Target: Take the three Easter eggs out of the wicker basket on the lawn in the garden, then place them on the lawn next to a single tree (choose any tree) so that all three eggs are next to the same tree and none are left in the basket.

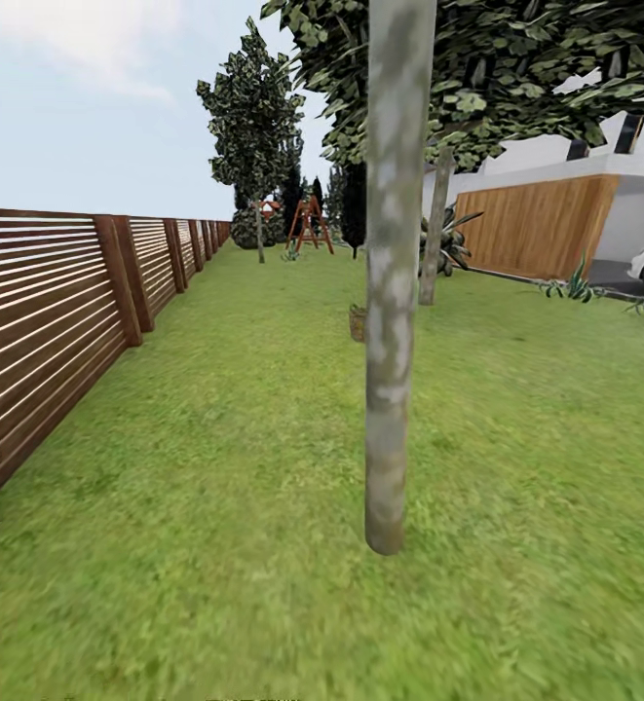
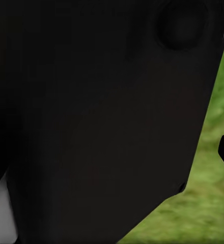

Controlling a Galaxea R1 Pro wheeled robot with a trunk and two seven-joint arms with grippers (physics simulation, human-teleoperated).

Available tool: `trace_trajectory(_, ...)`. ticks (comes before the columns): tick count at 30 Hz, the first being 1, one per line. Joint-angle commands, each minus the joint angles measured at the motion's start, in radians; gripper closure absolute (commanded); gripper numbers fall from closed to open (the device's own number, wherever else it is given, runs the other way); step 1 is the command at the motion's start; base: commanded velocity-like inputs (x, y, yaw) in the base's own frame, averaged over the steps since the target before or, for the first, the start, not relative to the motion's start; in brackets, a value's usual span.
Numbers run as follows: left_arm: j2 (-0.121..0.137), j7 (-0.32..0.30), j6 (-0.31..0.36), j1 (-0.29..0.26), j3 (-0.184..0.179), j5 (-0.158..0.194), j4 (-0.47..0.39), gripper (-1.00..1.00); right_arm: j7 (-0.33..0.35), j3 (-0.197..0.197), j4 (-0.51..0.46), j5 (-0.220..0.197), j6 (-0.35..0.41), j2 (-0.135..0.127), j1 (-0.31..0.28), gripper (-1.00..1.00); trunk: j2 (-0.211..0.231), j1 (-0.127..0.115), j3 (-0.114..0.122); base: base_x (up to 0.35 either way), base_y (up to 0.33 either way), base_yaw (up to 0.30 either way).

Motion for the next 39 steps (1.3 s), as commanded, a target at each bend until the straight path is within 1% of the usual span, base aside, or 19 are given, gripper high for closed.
trace_trajectory(1, 0.0, -0.001, -0.003, -0.001, 0.0, 0.0, 0.001, -1.0, -0.001, -0.001, 0.001, 0.009, -0.001, 0.0, 0.0, -1.0, 0.0, 0.0, -0.001, 0.0, 0.0, 0.242)
trace_trajectory(6, -0.001, -0.001, -0.004, -0.001, 0.001, 0.0, 0.002, -1.0, -0.001, -0.002, 0.009, 0.009, -0.001, 0.005, 0.002, -1.0, 0.0, 0.0, -0.004, 0.0, 0.0, 0.242)
trace_trajectory(10, 0.0, -0.001, -0.01, -0.001, 0.002, 0.001, 0.002, -1.0, 0.0, -0.001, 0.014, 0.009, -0.001, 0.017, 0.005, -1.0, 0.0, 0.0, -0.005, 0.0, 0.0, 0.241)
trace_trajectory(12, 0.001, -0.001, -0.026, -0.001, 0.002, 0.002, 0.002, -1.0, 0.0, 0.001, 0.015, 0.011, -0.001, 0.023, 0.005, -1.0, 0.0, 0.0, -0.006, 0.0, 0.0, 0.241)
trace_trajectory(13, 0.002, -0.001, -0.049, -0.001, 0.003, 0.002, 0.003, -1.0, 0.0, 0.002, 0.015, 0.016, -0.001, 0.029, 0.005, -1.0, 0.0, 0.0, -0.007, 0.0, 0.0, 0.241)
trace_trajectory(15, 0.002, -0.001, -0.068, 0.0, 0.003, 0.003, 0.003, -1.0, 0.0, 0.002, 0.015, 0.026, -0.001, 0.034, 0.005, -1.0, 0.0, 0.0, -0.008, 0.0, 0.0, 0.241)
trace_trajectory(17, 0.002, -0.001, -0.082, 0.0, 0.003, 0.003, 0.003, -1.0, 0.0, 0.002, 0.016, 0.041, -0.001, 0.04, 0.006, -1.0, 0.0, 0.0, -0.009, 0.004, 0.0, 0.241)
trace_trajectory(21, 0.002, -0.001, -0.097, 0.001, 0.004, 0.001, 0.004, -1.0, 0.0, 0.002, 0.016, 0.05, -0.001, 0.044, 0.006, -1.0, 0.0, 0.0, -0.011, 0.072, 0.0, 0.24)
trace_trajectory(26, 0.001, -0.001, -0.106, 0.001, 0.004, -0.002, 0.004, -1.0, 0.0, 0.004, 0.014, 0.064, -0.001, 0.047, 0.007, -1.0, 0.0, 0.0, -0.014, 0.251, 0.0, 0.235)
trace_trajectory(31, 0.001, -0.001, -0.118, 0.002, 0.004, -0.003, 0.005, -1.0, 0.0, 0.001, 0.014, 0.067, -0.001, 0.044, 0.007, -1.0, 0.0, 0.0, -0.016, 0.315, 0.03, 0.235)
trace_trajectory(35, 0.002, -0.001, -0.122, 0.004, 0.004, -0.003, 0.005, -1.0, 0.0, 0.003, 0.013, 0.071, -0.001, 0.044, 0.007, -1.0, 0.0, 0.0, -0.018, 0.264, 0.164, 0.245)
trace_trajectory(39, 0.001, -0.001, -0.124, 0.005, 0.004, -0.003, 0.005, -1.0, -0.001, 0.004, 0.012, 0.093, -0.001, 0.044, 0.007, -1.0, 0.0, 0.0, -0.02, 0.205, 0.251, 0.26)
